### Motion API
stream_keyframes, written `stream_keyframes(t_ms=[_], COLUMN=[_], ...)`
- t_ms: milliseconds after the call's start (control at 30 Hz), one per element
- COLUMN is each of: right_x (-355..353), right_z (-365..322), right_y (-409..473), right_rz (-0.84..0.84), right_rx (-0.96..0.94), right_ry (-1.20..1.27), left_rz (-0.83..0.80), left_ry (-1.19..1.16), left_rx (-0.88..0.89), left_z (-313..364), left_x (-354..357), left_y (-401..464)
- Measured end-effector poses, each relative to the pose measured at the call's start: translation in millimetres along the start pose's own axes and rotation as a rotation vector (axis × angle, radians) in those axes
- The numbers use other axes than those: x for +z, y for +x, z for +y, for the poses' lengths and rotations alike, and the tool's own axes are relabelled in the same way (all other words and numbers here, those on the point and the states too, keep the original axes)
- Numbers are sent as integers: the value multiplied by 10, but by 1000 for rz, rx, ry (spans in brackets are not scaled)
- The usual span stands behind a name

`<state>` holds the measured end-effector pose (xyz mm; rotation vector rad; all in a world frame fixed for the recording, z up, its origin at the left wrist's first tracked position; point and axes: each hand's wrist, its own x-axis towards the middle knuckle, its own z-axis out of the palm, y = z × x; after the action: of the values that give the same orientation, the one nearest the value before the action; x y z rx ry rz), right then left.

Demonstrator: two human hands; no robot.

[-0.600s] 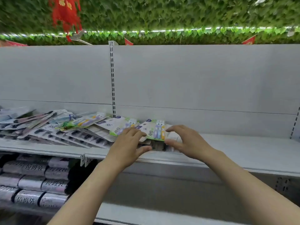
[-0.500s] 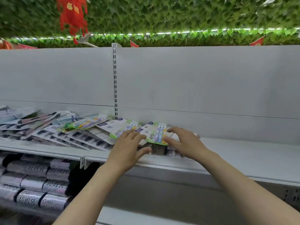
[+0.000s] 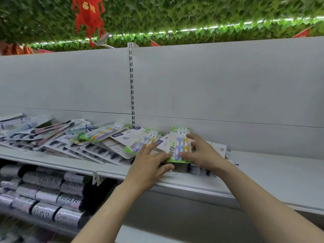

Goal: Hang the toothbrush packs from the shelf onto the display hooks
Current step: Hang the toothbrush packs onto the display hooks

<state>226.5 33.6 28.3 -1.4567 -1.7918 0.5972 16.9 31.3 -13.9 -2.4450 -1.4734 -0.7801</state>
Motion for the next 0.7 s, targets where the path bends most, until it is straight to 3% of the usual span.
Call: stream_keyframes(t_ms=[167,333,533,600,700], right_x=[76,118,195,191,137], right_z=[31,-57,-238,-203,-87], right_y=[74,2,-141,-175,-201], right_rz=[107,208,195,189,248], right_rx=[80,47,-114,-125,-126], right_ry=[343,641,594,494,134], left_rz=[-13,213,249,269,303], left_ry=[-87,-427,-996,-1019,-993], left_rx=[-6,-95,-287,-313,-359], left_z=[-46,-6,103,79,36], left_x=[1,-98,-174,-121,-67], left_y=[-61,-42,47,43,-4])
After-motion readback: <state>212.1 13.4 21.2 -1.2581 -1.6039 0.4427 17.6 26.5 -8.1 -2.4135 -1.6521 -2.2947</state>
